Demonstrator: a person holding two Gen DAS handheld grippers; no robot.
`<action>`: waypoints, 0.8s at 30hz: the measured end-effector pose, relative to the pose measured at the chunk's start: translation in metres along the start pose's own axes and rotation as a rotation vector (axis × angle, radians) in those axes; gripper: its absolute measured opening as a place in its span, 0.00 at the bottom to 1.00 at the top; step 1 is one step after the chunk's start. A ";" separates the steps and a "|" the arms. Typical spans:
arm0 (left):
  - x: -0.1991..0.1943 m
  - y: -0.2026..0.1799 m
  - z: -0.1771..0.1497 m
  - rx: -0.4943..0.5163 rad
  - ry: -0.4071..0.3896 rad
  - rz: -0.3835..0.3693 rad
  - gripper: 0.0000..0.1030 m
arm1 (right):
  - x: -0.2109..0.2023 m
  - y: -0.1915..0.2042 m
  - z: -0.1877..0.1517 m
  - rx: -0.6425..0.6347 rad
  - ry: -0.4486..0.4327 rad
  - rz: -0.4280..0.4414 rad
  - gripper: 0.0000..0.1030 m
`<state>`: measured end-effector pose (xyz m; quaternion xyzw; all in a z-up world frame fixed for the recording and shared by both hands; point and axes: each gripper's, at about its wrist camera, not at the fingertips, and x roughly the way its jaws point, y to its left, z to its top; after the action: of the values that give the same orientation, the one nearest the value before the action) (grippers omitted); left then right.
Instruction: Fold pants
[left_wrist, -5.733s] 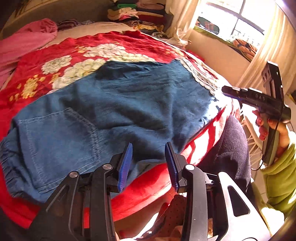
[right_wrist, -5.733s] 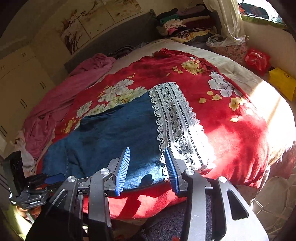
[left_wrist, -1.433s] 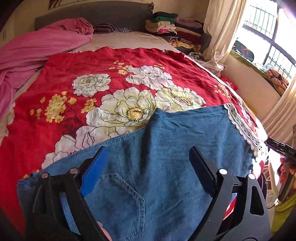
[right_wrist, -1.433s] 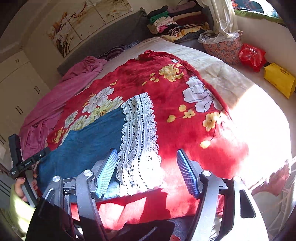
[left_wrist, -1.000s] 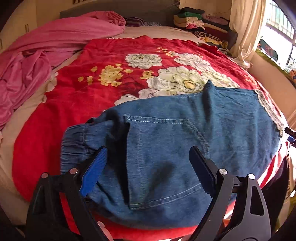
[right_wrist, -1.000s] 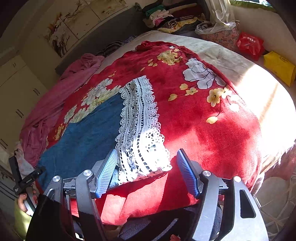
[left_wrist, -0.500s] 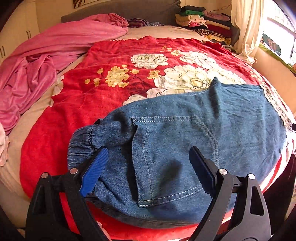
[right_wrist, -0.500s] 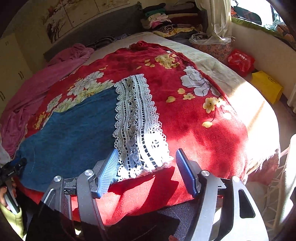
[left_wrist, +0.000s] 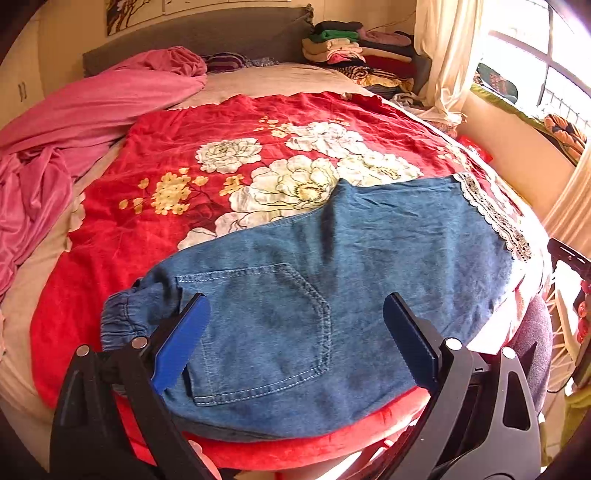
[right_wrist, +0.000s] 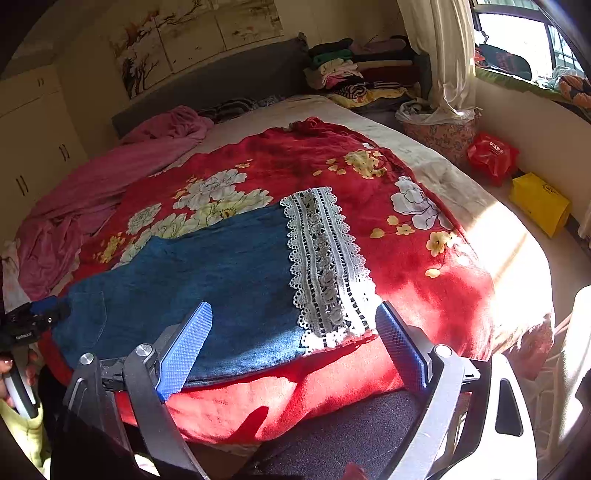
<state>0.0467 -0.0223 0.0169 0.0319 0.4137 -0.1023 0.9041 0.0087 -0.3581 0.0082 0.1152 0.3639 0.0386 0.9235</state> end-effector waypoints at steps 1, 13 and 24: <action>0.001 -0.005 0.003 0.010 -0.002 -0.010 0.86 | -0.001 0.000 0.000 -0.001 -0.003 0.002 0.90; 0.024 -0.089 0.055 0.159 0.003 -0.160 0.86 | -0.014 -0.022 0.000 0.063 -0.030 -0.033 0.92; 0.041 -0.148 0.083 0.285 0.010 -0.219 0.87 | -0.022 -0.037 -0.001 0.108 -0.054 -0.062 0.95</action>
<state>0.1033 -0.1855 0.0444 0.1151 0.4007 -0.2577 0.8717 -0.0083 -0.3970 0.0136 0.1546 0.3437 -0.0131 0.9262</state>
